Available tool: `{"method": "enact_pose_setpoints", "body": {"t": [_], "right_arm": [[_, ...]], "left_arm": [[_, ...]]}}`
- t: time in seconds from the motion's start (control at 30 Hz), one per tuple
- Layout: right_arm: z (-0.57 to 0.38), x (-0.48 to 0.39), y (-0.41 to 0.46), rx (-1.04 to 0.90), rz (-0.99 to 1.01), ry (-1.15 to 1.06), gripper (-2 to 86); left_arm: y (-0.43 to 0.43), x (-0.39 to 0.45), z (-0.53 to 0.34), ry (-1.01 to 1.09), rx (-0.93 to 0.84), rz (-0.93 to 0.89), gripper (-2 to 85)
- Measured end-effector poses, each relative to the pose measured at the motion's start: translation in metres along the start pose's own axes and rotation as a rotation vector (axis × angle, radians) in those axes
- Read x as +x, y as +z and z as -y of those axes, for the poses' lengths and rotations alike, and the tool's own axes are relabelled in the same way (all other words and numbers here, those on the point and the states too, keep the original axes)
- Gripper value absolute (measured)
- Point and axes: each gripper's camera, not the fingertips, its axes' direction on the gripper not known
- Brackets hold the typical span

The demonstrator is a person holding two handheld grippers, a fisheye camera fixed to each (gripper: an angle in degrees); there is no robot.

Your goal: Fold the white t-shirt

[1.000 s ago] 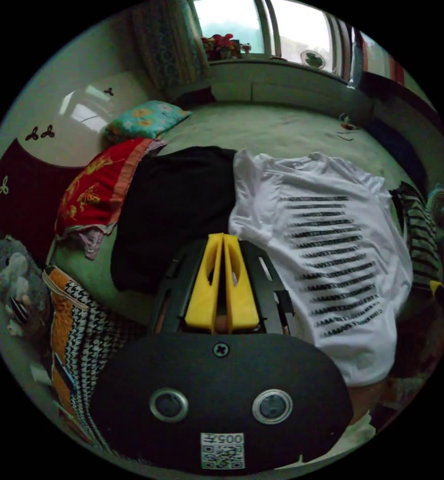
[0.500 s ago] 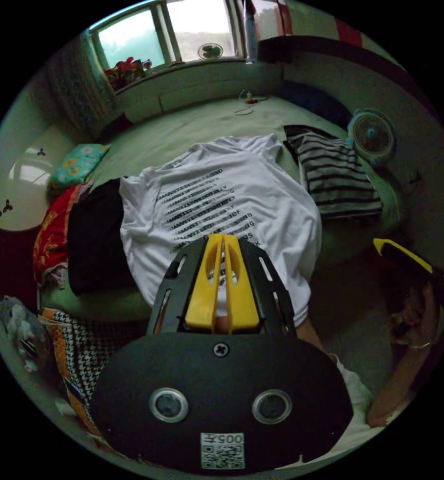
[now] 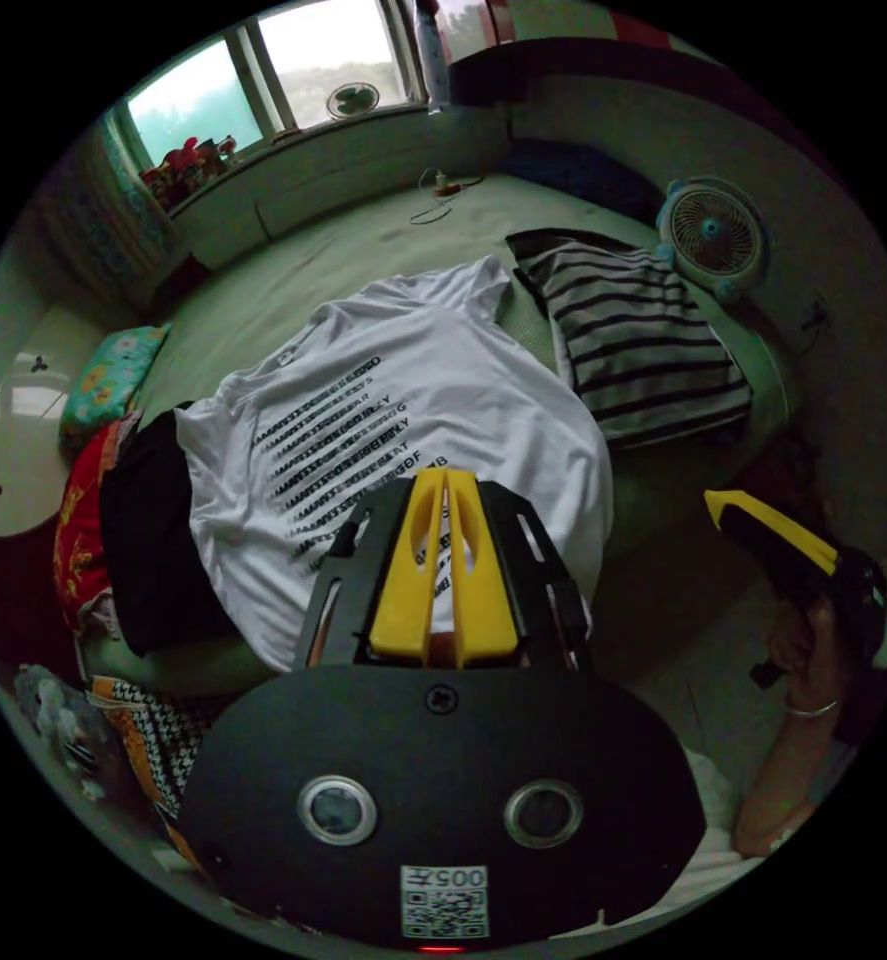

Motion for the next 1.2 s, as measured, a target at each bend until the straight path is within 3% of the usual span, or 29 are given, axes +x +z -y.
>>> {"method": "enact_pose_setpoints", "body": {"t": [0.23, 0.43, 0.57, 0.7, 0.8, 0.93, 1.03, 1.2], "right_arm": [[0.063, -0.038, 0.049, 0.031, 0.001, -0.090, 7.6], [0.171, -0.076, 0.116, 0.083, -0.046, -0.135, 10.8], [0.243, -0.085, 0.197, -0.039, -0.151, -0.076, 8.9], [0.285, -0.090, 0.256, -0.101, -0.273, -0.046, 4.4], [0.300, -0.095, 0.266, -0.060, -0.355, -0.044, -0.4], [0.306, -0.101, 0.256, 0.032, -0.302, -0.054, -1.4], [0.306, -0.123, 0.250, 0.118, -0.243, -0.149, -1.5], [0.277, -0.205, 0.257, 0.206, -0.208, -0.579, -1.4]], "left_arm": [[0.069, -0.016, 0.061, -0.041, 0.005, -0.013, -0.1], [0.140, -0.046, 0.111, -0.103, 0.007, -0.072, -0.2], [0.193, -0.062, 0.126, -0.092, -0.105, -0.191, -0.4], [0.205, -0.068, 0.151, -0.053, -0.051, -0.105, -0.4], [0.222, -0.078, 0.170, -0.084, -0.051, -0.156, -0.3], [0.245, -0.088, 0.186, -0.114, -0.053, -0.207, -0.2], [0.260, -0.097, 0.192, -0.127, -0.056, -0.189, -0.2], [0.274, -0.123, 0.199, -0.160, -0.020, -0.265, -0.3]]}}
